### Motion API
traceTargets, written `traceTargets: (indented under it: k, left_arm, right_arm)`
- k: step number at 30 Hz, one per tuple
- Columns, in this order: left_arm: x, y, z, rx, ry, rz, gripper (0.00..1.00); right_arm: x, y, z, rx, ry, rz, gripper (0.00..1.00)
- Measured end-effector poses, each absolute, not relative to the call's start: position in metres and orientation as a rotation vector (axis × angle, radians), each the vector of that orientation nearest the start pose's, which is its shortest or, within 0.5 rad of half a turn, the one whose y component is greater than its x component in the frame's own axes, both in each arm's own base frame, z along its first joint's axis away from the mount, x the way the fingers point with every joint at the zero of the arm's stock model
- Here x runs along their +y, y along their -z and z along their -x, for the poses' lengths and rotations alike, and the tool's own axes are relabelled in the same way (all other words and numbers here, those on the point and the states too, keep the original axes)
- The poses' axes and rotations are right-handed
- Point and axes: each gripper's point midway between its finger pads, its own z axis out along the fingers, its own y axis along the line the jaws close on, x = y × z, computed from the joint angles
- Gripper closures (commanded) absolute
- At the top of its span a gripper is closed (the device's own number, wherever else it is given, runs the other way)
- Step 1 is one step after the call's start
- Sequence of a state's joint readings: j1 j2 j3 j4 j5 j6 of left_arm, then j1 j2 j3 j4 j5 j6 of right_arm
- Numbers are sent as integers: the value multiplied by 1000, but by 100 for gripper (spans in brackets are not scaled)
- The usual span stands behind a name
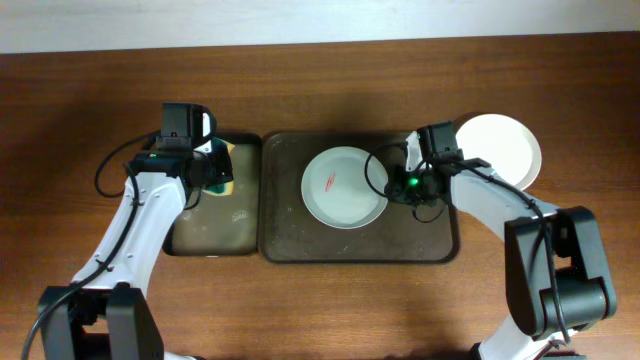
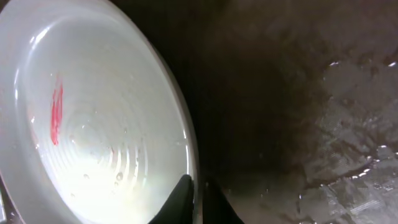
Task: Clean dirty plates on tray and stack at the side
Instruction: 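Scrub the tilted plate with the sponge in the left gripper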
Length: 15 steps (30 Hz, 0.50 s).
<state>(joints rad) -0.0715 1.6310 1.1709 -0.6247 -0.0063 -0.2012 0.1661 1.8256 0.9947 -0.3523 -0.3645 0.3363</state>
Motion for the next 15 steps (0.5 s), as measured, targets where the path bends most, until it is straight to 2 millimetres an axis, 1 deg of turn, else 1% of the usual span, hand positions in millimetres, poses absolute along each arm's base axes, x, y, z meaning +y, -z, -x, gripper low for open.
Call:
traceTargets:
  k: [10, 12, 15]
  left_arm:
    - [-26, -105, -395, 2656, 74, 176, 100]
    - [-23, -113, -401, 2633, 47, 183, 100]
    - [-22, -135, -416, 2574, 43, 184, 100]
  right_arm:
    - [125, -11, -370, 2779, -643, -132, 96]
    - [126, -11, -369, 2778, -648, -130, 96]
    - [126, -11, -370, 2774, -652, -128, 96]
